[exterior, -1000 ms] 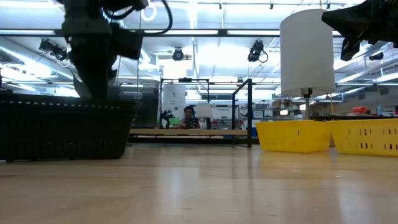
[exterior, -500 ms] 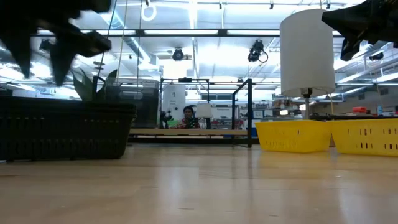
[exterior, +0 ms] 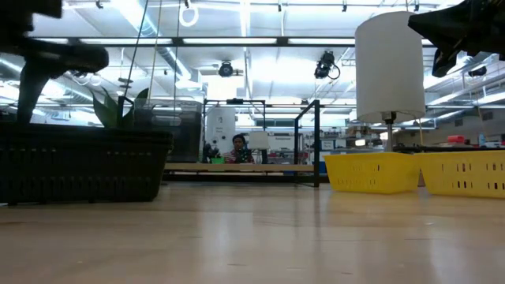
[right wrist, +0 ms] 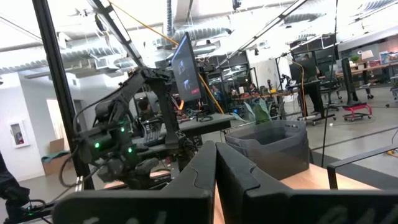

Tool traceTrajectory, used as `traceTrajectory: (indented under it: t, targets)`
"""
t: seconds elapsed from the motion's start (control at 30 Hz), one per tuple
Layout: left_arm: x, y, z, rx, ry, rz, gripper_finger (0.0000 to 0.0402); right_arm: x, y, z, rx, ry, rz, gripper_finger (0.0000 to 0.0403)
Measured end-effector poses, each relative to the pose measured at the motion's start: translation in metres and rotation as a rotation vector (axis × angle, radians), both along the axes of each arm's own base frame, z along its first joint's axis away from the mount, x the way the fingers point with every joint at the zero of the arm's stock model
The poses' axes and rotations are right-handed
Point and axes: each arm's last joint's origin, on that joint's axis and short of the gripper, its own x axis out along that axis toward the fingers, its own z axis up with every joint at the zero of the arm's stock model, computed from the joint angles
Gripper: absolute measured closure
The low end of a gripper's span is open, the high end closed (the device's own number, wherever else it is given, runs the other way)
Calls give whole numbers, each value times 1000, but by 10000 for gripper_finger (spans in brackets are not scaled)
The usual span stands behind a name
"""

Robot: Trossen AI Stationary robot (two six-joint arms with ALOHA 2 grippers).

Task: Stack baskets on shelf by color
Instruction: Put the black stacked baskets on the shelf

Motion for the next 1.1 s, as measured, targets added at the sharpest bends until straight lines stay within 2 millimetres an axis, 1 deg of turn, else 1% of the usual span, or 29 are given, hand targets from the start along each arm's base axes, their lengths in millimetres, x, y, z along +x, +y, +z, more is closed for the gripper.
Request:
traceTrajectory:
  t: [0.17, 0.33, 0.47, 0.6, 0.63, 0.7, 0.83, 0.97, 1.1]
  targets:
    - [4, -6, -16, 65, 26, -91, 215, 0, 0, 0, 0, 0, 1, 387]
    - [9, -9, -33, 115, 73, -159, 243, 0, 0, 0, 0, 0, 0, 387]
    - [10, -10, -40, 131, 98, -176, 289, 0, 0, 0, 0, 0, 0, 387]
    - [12, -10, -40, 126, 80, -160, 357, 0, 0, 0, 0, 0, 0, 387]
    - [14, -10, -39, 121, 73, -142, 376, 0, 0, 0, 0, 0, 0, 387]
    - [18, -10, -35, 105, 61, -93, 388, 0, 0, 0, 0, 0, 0, 387]
    - [35, -6, -22, 46, -15, 148, 388, 0, 0, 0, 0, 0, 0, 387]
    - [60, 3, 0, -46, -99, 375, 389, 0, 0, 0, 0, 0, 0, 387]
    - [84, 14, 20, -126, -197, 502, 389, 0, 0, 0, 0, 0, 0, 387]
